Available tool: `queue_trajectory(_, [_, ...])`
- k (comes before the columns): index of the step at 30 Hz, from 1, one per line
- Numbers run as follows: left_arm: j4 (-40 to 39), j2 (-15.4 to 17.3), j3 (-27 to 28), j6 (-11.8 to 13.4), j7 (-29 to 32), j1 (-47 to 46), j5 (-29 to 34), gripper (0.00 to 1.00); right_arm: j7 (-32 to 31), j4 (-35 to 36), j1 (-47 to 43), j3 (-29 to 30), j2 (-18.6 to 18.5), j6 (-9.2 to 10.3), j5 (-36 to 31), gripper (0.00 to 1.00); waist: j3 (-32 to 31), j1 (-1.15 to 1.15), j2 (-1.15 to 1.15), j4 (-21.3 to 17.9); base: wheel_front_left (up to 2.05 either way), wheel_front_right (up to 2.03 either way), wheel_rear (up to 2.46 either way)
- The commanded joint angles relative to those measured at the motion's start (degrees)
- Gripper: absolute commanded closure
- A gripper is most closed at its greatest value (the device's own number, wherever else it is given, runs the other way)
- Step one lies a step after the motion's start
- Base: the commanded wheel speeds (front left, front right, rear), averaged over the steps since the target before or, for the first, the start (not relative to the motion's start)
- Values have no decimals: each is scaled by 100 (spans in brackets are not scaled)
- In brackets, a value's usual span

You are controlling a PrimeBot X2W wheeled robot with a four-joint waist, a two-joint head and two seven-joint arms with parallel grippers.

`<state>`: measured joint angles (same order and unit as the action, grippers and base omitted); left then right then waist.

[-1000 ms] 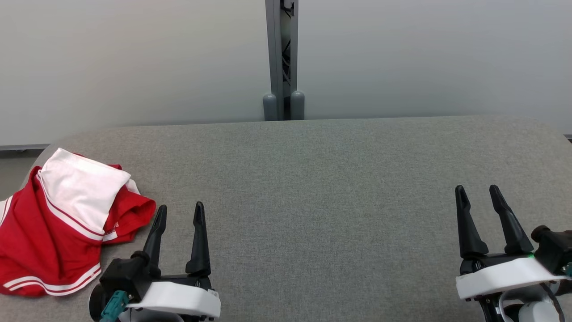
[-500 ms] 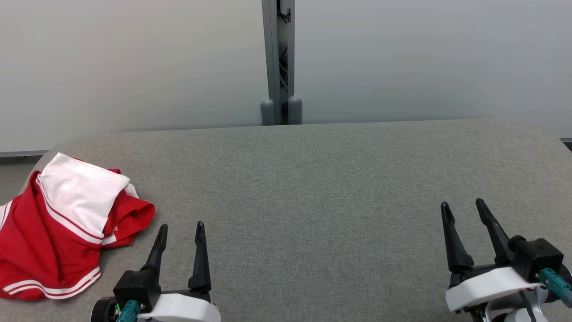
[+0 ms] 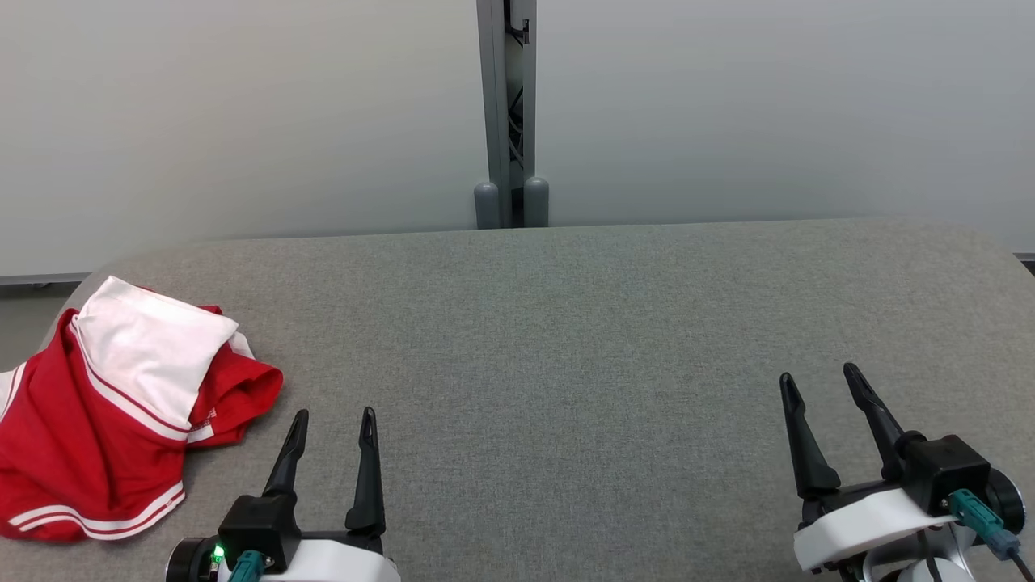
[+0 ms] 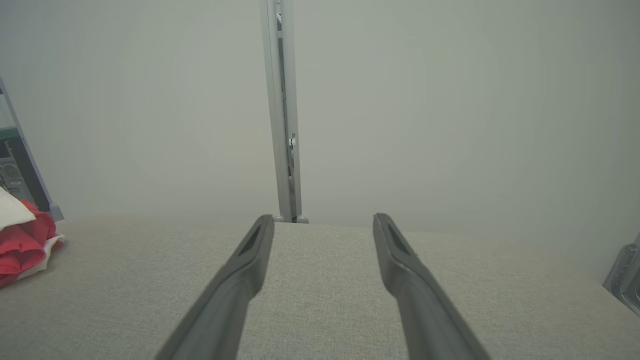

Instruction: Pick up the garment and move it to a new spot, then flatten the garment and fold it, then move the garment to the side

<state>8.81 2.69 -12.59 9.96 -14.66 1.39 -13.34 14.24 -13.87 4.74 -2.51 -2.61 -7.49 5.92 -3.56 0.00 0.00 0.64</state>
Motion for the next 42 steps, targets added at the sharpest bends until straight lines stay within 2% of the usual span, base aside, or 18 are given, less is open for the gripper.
queue_trajectory(1, [13, 33, 7, -12, -35, 38, 122, 0, 79, -40, 53, -23, -51, 0, -124, 0, 1, 0, 0, 2, 0, 0, 0])
queue_trajectory(5, [79, 34, -10, -36, -60, 32, 193, 0, 124, -119, 78, -31, -52, 0, -160, 0, 1, 0, 0, 11, 0, 0, 0])
queue_trajectory(13, [162, 34, -1, -102, -58, -30, 73, 0, 101, -359, 124, 15, -48, 0, 178, 0, 2, 0, 0, 38, 0, 0, 0])
queue_trajectory(27, [251, 33, -14, -151, -54, -70, 15, 0, 101, -356, 97, -36, -47, 0, 243, 0, -9, 0, 0, 113, 0, 0, 0])
queue_trajectory(35, [227, 33, 2, -162, -54, -103, 62, 0, 101, -224, -21, -230, -45, 0, 314, 0, 13, 0, 0, 647, 0, 0, 0])
queue_trajectory(42, [224, 33, 92, -198, -53, -14, 161, 0, 101, -115, -123, -335, -41, 0, 418, 0, -32, 0, 0, 1459, 0, 0, 0])
